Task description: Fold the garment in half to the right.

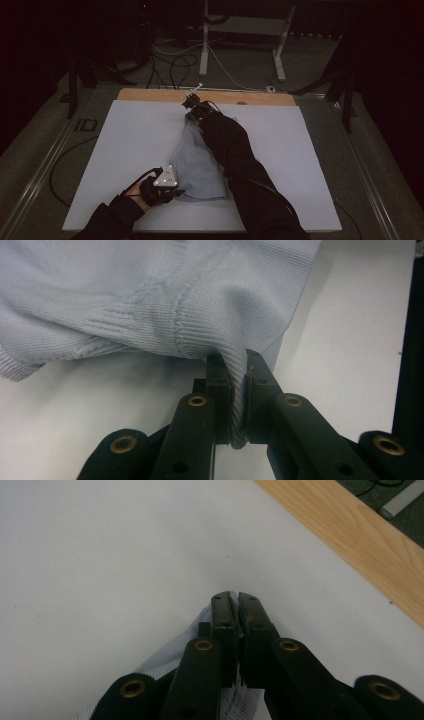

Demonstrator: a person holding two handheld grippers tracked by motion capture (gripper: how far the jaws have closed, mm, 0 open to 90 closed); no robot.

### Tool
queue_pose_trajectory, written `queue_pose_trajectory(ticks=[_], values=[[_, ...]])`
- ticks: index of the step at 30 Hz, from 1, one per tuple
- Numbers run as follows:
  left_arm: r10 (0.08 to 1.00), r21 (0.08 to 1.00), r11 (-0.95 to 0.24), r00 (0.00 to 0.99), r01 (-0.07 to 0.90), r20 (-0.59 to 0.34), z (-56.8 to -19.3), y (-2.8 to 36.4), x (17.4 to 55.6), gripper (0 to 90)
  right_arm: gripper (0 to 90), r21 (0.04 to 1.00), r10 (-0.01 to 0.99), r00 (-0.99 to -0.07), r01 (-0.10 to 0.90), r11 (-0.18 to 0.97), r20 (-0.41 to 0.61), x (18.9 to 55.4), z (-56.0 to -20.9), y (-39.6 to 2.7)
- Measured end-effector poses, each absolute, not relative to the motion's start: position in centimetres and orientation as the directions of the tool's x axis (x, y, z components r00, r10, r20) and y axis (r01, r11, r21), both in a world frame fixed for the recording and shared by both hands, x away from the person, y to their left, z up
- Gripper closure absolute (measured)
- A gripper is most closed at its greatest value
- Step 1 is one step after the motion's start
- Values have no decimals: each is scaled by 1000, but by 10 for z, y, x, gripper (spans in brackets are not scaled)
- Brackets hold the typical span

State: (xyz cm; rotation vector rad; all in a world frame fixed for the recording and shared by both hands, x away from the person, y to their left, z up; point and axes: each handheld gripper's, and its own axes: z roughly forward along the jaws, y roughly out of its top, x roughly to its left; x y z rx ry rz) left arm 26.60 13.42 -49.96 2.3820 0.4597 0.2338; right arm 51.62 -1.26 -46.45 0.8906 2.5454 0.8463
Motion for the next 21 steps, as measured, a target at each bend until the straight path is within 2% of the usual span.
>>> queue_pose_trajectory(ticks=[21], values=[[293,645,-747,951,163,98,-473,111,269,859,876,675,656,-750,440,592,-86,509,-436,-41]])
